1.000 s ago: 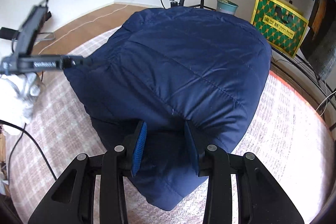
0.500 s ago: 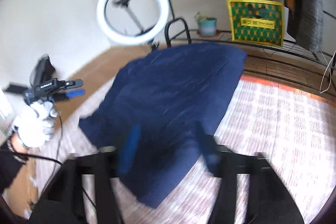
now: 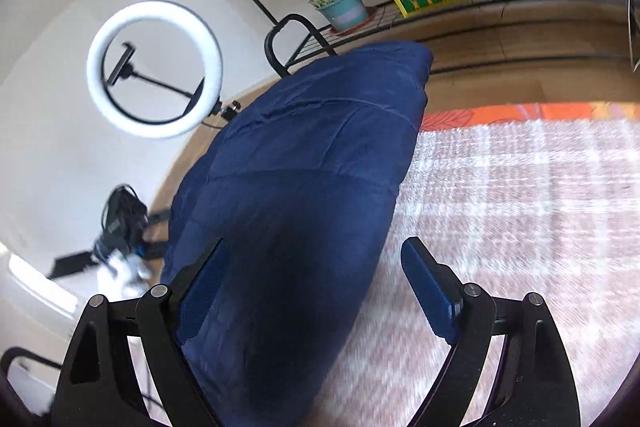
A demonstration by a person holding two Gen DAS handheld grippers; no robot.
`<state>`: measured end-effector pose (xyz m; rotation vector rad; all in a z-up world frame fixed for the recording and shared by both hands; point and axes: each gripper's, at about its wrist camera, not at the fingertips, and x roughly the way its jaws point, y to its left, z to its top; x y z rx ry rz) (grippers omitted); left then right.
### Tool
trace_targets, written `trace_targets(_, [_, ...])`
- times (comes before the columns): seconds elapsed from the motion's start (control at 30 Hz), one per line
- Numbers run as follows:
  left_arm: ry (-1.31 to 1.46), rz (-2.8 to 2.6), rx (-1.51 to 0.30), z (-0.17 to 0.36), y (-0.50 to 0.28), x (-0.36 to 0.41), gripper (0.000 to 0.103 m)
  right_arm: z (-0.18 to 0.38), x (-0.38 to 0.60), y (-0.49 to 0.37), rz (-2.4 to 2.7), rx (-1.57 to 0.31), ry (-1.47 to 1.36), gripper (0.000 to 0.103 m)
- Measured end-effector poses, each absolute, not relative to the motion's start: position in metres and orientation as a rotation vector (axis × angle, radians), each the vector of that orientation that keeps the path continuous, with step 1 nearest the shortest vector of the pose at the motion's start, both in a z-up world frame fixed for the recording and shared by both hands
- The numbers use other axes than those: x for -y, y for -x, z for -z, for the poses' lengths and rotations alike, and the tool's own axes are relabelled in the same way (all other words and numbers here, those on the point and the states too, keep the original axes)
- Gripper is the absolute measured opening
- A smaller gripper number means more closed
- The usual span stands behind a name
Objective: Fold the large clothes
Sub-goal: 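Grip the folded jacket bundle with both tools and lift it off the blanket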
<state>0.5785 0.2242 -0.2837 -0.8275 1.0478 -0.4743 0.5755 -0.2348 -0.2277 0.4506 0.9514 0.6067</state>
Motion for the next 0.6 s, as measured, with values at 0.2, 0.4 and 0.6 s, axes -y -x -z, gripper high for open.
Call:
trace_targets(0.2, [0.772,0.484,-1.086,0.283,-0.599,-0.212,0.086,0.248,0.229,-0.594,-0.597,-0.991,-0.517,0.088])
trace_targets(0.4, [0.807,0.486,-1.083,0.288,-0.622,-0.213,0.086,0.254,0.228,-0.608,-0.611,-0.989,-0.562,0.088])
trace_targets(0.6, [0.759,0.494,-1.068,0.286,-0.632,-0.19,0.086,0.255,0.196,-0.613,-0.655,-0.981,-0.505,0.085])
